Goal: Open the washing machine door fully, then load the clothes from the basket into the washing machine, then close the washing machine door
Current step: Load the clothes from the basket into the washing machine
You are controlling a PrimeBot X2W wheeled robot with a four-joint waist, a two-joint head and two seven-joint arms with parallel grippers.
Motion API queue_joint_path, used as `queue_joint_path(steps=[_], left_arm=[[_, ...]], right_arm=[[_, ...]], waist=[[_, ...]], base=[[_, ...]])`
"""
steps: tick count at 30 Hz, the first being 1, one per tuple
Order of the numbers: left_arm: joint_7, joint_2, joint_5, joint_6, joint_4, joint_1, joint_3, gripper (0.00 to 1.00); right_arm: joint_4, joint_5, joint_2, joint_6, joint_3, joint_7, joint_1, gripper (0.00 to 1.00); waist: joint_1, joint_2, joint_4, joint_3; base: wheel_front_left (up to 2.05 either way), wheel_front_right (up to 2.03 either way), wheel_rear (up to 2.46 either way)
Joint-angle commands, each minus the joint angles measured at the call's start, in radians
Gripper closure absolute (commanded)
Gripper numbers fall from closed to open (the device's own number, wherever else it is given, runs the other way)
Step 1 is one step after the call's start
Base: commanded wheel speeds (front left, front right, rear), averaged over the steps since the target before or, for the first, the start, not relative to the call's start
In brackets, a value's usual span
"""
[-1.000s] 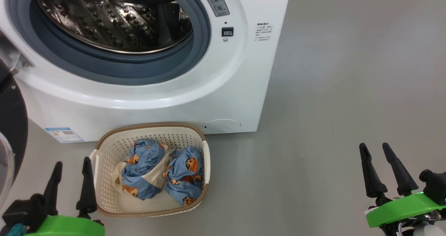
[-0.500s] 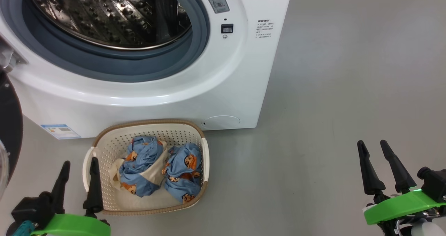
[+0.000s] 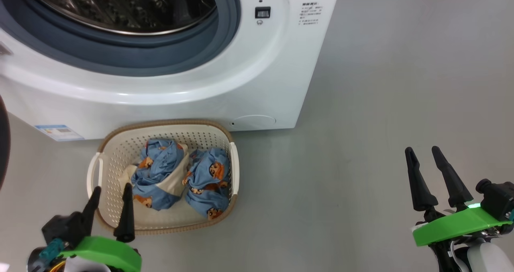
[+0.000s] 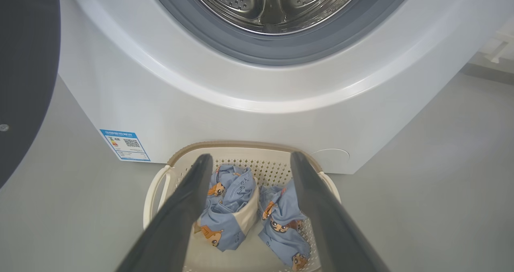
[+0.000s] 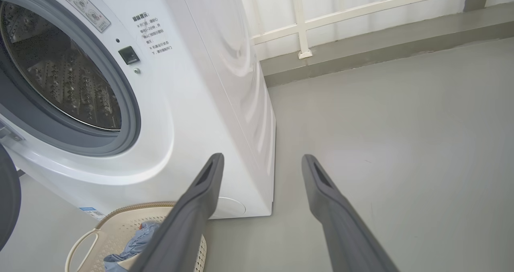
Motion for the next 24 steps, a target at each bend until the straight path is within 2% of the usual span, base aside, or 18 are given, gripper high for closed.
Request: queue_joint_path(steps=[1, 24], left_arm=[[-0.006, 0.024, -0.002, -0.002, 0.007, -0.041, 0.016, 0.00], [-0.006, 0.110, -0.061, -0.002, 0.396, -0.409, -0.143, 0.00]], right_arm=[[-0.026, -0.010, -0.006, 0.002, 0.023, -0.012, -0.018, 0.00], [-0.047, -0.017, 0.022, 0.002, 0.031, -0.012, -0.162, 0.00]], waist=[[0.0000, 0.0000, 0.002, 0.029], [0.0000, 0.0000, -0.021, 0.293]], base=[[0.00, 0.00, 0.00], [0.00, 0.00, 0.00]])
